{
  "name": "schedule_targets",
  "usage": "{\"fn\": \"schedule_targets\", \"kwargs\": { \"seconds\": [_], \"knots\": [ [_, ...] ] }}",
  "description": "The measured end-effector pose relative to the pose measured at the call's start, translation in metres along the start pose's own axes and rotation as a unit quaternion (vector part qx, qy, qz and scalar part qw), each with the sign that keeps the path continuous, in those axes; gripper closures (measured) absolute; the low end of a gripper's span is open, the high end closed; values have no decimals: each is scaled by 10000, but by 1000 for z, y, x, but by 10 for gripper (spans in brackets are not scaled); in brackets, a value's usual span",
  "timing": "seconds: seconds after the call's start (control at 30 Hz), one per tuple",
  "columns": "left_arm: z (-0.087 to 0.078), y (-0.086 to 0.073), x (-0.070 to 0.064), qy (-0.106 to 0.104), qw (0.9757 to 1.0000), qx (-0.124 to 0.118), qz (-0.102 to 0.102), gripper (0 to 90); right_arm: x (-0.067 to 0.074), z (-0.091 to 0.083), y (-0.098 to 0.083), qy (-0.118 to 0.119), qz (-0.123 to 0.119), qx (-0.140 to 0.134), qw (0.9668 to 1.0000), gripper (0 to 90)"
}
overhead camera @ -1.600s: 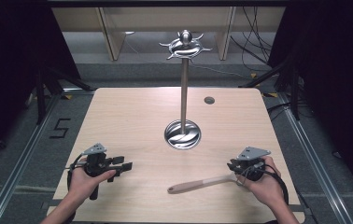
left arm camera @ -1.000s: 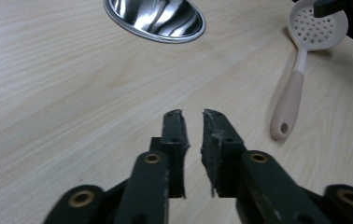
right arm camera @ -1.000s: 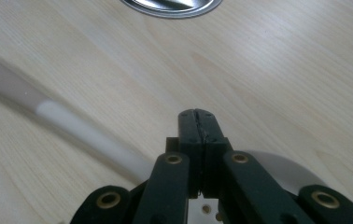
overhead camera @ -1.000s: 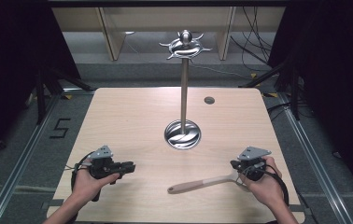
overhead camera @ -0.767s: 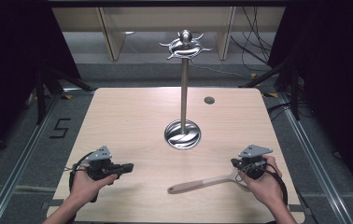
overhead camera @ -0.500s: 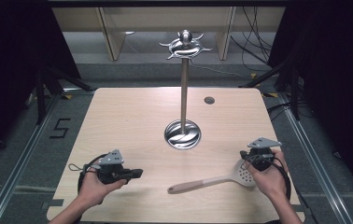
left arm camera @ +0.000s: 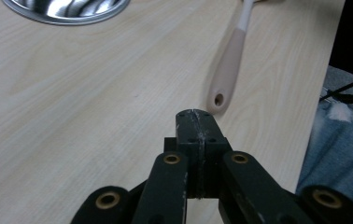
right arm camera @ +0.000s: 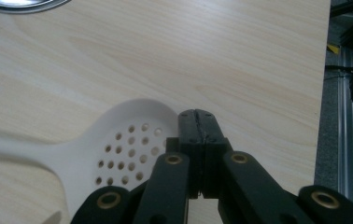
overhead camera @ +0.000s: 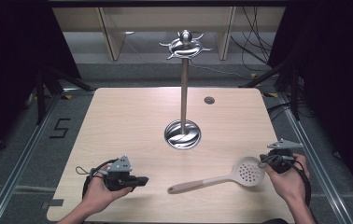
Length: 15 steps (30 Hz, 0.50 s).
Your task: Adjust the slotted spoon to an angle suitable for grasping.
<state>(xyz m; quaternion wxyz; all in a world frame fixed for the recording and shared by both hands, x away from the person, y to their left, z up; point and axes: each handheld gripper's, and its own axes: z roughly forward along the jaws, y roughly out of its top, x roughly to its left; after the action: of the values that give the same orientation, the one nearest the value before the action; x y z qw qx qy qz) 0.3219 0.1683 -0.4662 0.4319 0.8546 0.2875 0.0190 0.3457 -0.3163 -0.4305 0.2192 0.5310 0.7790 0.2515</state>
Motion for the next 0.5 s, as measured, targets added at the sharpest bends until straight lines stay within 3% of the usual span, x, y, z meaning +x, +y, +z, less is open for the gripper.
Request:
{"fn": "schedule_targets", "kwargs": {
  "seconds": [0.03,0.07,0.13,0.17,0.27,0.3,0.33,0.37,0.4,0.5],
  "knots": [
    [2,0,-2,-52,10000,33,-35,892,3,0,1,37,-54,93,9999,900],
    [6,1,-6,-183,9998,126,-13,891,9,3,3,137,-310,189,9992,900],
    [12,2,-10,-258,9992,274,122,892,17,8,8,249,-458,313,9981,900],
    [12,2,-10,-258,9992,274,122,891,17,8,8,249,-458,313,9981,900],
    [29,4,-25,-464,9972,555,194,891,32,20,24,370,-840,471,9947,900],
    [29,4,-25,-464,9972,555,194,891,32,20,24,370,-840,471,9947,900],
    [32,6,-27,-504,9961,627,370,891,37,24,28,425,-935,484,9935,900],
    [40,7,-33,-544,9951,751,358,891,48,34,34,559,-1112,635,9902,900],
    [40,7,-33,-544,9951,751,358,891,56,38,35,686,-1091,788,9885,900],
    [58,11,-43,-705,9909,1029,506,882,72,51,39,857,-1266,1004,9831,900]
  ]
}}
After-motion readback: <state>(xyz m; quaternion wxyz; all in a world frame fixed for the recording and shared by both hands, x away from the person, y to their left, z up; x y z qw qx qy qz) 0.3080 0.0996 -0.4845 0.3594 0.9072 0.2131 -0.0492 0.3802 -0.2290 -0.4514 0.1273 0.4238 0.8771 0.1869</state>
